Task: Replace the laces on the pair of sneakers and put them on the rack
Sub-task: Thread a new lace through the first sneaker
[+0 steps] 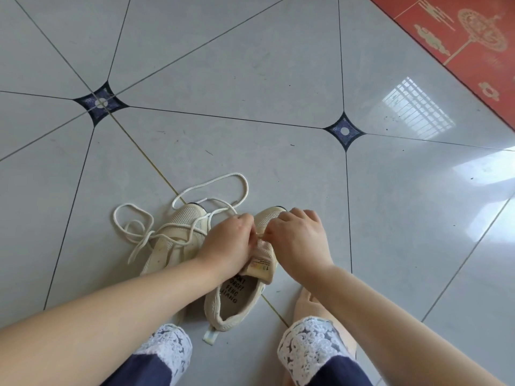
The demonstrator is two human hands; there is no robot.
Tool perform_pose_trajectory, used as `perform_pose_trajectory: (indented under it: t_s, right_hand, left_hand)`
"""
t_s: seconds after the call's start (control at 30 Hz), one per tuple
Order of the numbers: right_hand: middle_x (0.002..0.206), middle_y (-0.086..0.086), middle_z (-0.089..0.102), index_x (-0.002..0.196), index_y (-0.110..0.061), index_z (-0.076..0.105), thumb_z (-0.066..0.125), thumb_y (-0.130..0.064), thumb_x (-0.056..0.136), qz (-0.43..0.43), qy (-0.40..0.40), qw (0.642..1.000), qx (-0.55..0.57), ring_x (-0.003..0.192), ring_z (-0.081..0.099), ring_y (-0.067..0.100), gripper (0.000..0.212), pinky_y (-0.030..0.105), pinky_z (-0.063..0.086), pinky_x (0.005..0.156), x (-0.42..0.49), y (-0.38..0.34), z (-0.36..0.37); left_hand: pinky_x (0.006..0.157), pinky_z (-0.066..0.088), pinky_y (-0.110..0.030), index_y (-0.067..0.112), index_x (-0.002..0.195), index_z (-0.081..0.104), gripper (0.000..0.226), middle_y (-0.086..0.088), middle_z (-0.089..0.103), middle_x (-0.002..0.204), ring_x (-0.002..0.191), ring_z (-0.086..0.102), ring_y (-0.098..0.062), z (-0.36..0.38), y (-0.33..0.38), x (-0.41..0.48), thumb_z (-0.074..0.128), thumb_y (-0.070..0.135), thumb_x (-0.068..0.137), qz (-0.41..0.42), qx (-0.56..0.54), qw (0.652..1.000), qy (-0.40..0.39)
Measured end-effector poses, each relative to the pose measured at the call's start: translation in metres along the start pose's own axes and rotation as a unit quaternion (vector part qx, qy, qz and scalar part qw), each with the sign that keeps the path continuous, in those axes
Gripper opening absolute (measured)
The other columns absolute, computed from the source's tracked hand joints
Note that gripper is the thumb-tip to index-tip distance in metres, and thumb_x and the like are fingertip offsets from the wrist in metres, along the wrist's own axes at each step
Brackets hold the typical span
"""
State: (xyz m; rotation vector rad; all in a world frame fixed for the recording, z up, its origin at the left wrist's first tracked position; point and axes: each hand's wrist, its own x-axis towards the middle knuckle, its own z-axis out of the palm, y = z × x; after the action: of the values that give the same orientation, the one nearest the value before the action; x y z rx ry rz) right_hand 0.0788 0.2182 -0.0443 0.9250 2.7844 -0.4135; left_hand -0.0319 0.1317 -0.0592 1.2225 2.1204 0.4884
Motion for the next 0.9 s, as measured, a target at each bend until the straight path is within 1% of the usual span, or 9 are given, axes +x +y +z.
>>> perform_pose_trajectory:
  t_s: [0.13, 0.23, 0.3, 0.4, 0.53, 0.63, 0.73, 0.8, 0.9]
  right_hand:
    - [0.086, -0.004, 0.063, 0.083, -0.020, 0.066, 0.054, -0.020, 0.088, 0.093, 0.032, 0.989, 0.109, 0.091, 0.051, 0.020, 0.013, 0.028, 0.029, 0.079, -0.014, 0.018, -0.004]
    - [0.083, -0.005, 0.058, 0.081, -0.017, 0.063, 0.054, -0.009, 0.088, 0.211, 0.105, 0.946, 0.223, 0.093, 0.050, 0.023, 0.013, 0.024, 0.026, 0.072, -0.025, 0.039, -0.010]
    - [0.085, -0.006, 0.053, 0.082, -0.019, 0.057, 0.050, -0.008, 0.091, 0.250, 0.078, 0.937, 0.229, 0.098, 0.048, 0.023, 0.016, 0.023, 0.024, 0.071, -0.027, 0.047, -0.010]
    - [0.100, 0.001, 0.061, 0.095, -0.017, 0.062, 0.052, -0.019, 0.092, 0.208, 0.019, 0.966, 0.152, 0.106, 0.047, 0.025, 0.011, 0.031, 0.033, 0.084, -0.023, 0.043, -0.008]
    - [0.117, -0.005, 0.059, 0.116, -0.025, 0.062, 0.062, -0.040, 0.083, 0.052, -0.018, 0.994, 0.099, 0.118, 0.043, 0.019, 0.036, 0.028, 0.022, 0.099, -0.008, 0.018, -0.004]
    - [0.081, -0.006, 0.065, 0.080, -0.023, 0.069, 0.071, -0.034, 0.074, -0.020, -0.023, 1.000, 0.002, 0.093, 0.058, 0.018, 0.013, 0.025, 0.034, 0.091, -0.002, 0.001, -0.002]
    - [0.051, -0.009, 0.053, 0.051, -0.023, 0.058, 0.082, -0.026, 0.055, -0.043, 0.012, 0.998, -0.047, 0.060, 0.057, 0.016, 0.025, 0.022, 0.046, 0.071, 0.000, -0.001, -0.009]
    - [0.056, -0.008, 0.058, 0.056, -0.022, 0.062, 0.080, -0.020, 0.059, -0.033, 0.027, 0.998, -0.047, 0.066, 0.059, 0.019, 0.018, 0.026, 0.041, 0.078, -0.003, 0.008, -0.009]
    - [0.070, -0.002, 0.065, 0.069, -0.019, 0.067, 0.073, -0.015, 0.072, 0.065, 0.077, 0.995, 0.021, 0.080, 0.060, 0.026, 0.009, 0.033, 0.035, 0.080, -0.012, 0.027, -0.014]
  left_hand:
    - [0.062, 0.035, -0.029, 0.018, 0.076, 0.041, 0.013, 0.001, 0.051, 0.083, 0.080, 0.052, -0.020, -0.001, 0.005, 0.002, 0.047, 0.017, 0.088, -0.008, 0.005, 1.000, -0.023]
    - [0.067, 0.039, -0.030, 0.017, 0.075, 0.043, 0.013, -0.001, 0.054, 0.084, 0.082, 0.052, -0.020, -0.007, 0.002, 0.007, 0.049, 0.014, 0.086, -0.028, 0.002, 1.000, 0.001]
    - [0.066, 0.037, -0.028, 0.017, 0.075, 0.043, 0.013, -0.001, 0.055, 0.084, 0.082, 0.051, -0.019, -0.006, 0.004, 0.005, 0.049, 0.014, 0.086, -0.020, -0.002, 1.000, 0.007]
    - [0.063, 0.034, -0.025, 0.017, 0.077, 0.043, 0.012, -0.001, 0.056, 0.087, 0.082, 0.051, -0.018, -0.001, 0.006, -0.001, 0.047, 0.015, 0.088, -0.011, 0.008, 1.000, -0.002]
    - [0.068, 0.039, -0.030, 0.015, 0.080, 0.047, 0.009, -0.003, 0.058, 0.091, 0.086, 0.053, -0.021, -0.001, 0.003, -0.001, 0.048, 0.017, 0.089, -0.018, 0.006, 1.000, -0.003]
    - [0.072, 0.040, -0.036, 0.010, 0.087, 0.050, 0.011, -0.006, 0.058, 0.095, 0.090, 0.054, -0.025, 0.001, 0.006, -0.002, 0.046, 0.019, 0.091, -0.013, 0.018, 1.000, -0.012]
    - [0.070, 0.040, -0.035, 0.012, 0.087, 0.049, 0.010, -0.006, 0.057, 0.096, 0.089, 0.054, -0.025, 0.000, 0.005, -0.002, 0.047, 0.021, 0.091, -0.010, 0.014, 1.000, -0.023]
    - [0.067, 0.038, -0.033, 0.015, 0.083, 0.044, 0.010, -0.006, 0.057, 0.094, 0.087, 0.054, -0.025, -0.002, 0.009, -0.001, 0.049, 0.022, 0.090, -0.002, 0.006, 1.000, -0.029]
    - [0.067, 0.038, -0.032, 0.016, 0.080, 0.042, 0.010, -0.007, 0.057, 0.092, 0.084, 0.054, -0.025, -0.004, 0.019, 0.006, 0.048, 0.017, 0.088, 0.015, 0.004, 1.000, -0.022]
